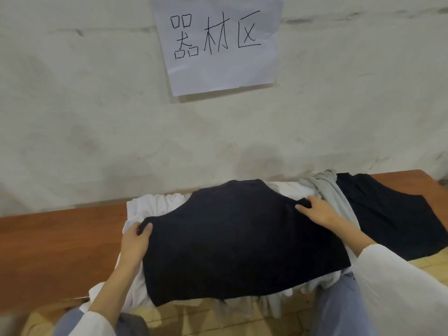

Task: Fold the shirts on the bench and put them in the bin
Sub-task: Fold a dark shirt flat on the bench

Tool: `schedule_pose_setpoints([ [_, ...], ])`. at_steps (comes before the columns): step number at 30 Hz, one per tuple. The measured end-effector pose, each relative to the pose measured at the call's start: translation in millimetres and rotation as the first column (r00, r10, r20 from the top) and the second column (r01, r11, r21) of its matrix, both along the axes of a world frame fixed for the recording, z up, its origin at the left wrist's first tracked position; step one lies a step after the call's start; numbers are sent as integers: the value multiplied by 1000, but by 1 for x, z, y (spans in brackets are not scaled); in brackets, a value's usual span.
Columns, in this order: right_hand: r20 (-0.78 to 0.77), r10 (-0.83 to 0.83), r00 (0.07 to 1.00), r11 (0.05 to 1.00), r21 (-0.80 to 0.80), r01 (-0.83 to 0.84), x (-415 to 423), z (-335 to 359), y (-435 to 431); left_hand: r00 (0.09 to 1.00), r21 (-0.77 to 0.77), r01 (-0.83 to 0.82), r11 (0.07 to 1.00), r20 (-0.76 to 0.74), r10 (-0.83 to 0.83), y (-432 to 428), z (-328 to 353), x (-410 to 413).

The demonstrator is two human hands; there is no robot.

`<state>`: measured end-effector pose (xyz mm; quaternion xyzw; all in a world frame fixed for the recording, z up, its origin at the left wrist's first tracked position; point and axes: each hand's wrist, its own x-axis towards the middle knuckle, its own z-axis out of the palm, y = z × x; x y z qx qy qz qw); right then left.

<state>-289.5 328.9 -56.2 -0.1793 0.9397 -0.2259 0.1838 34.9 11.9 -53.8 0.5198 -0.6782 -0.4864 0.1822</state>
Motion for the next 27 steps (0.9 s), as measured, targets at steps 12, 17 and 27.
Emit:
schedule_pose_setpoints([
  [12, -333, -17, 943, 1000, -25, 9, -16, 2, -17, 900, -583, 181, 792, 423, 106, 6, 6, -34],
  [17, -199, 83, 977, 994, -48, -94, -28, 15, -111, 824, -496, 507, 705, 518, -228, -10, 6, -136],
  [27, 223, 172, 960, 950, 220, -221, -43, 7, -176, 589, 119, 598, 793, 606, -535, -25, -19, -201],
])
